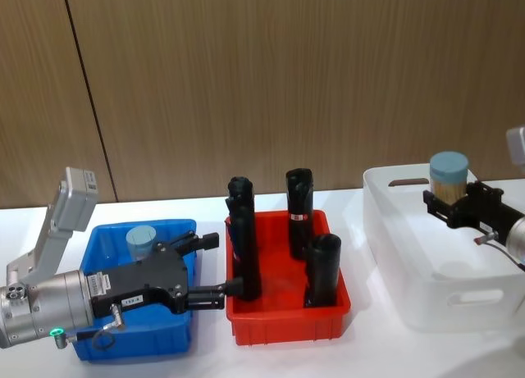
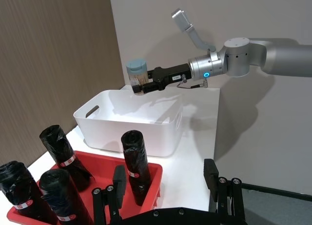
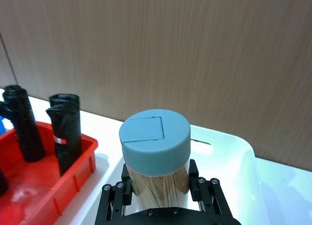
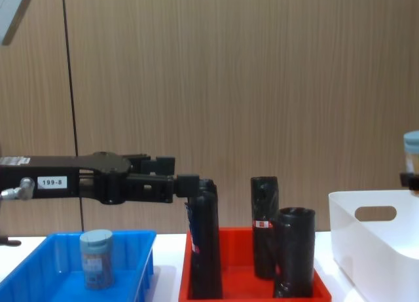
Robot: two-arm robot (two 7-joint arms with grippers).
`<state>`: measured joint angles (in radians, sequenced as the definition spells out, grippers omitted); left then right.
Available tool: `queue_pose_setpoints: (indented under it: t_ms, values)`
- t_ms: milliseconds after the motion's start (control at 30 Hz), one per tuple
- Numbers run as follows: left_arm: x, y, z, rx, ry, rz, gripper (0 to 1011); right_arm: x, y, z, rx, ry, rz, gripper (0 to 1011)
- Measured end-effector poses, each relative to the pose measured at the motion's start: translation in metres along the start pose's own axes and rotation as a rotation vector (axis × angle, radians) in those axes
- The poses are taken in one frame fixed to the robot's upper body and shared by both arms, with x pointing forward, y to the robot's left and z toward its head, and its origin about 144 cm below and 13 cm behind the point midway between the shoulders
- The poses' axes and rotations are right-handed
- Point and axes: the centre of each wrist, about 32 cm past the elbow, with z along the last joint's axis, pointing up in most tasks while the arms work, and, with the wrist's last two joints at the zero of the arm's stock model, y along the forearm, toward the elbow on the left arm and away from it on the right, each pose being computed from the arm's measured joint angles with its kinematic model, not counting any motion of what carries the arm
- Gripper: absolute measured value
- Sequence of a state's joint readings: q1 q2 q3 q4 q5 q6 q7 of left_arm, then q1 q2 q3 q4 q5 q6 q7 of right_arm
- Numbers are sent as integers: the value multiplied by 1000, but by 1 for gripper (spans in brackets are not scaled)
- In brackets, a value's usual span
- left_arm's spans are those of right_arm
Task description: Pick the cotton swabs from the blue box and place them into the white box.
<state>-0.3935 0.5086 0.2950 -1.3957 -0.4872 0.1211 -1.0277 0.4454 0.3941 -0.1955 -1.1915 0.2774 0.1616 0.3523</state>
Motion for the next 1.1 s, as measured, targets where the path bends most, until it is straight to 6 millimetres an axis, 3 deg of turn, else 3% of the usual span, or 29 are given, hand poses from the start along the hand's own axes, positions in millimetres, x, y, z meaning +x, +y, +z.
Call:
queue_pose_setpoints:
  t_ms: [133, 433, 567, 1100]
  values:
    - [0, 0, 0, 0, 0, 0, 1004, 3, 2, -4, -16, 2, -15, 647]
    - [0, 0, 0, 0, 0, 0, 1004, 7, 5, -9, -34, 4, -33, 927]
    - [0, 0, 0, 0, 0, 0, 1004, 8, 6, -10, -35, 3, -37, 1002]
    - [0, 0, 0, 0, 0, 0, 1004, 9, 5, -12, -35, 1, -44, 1002]
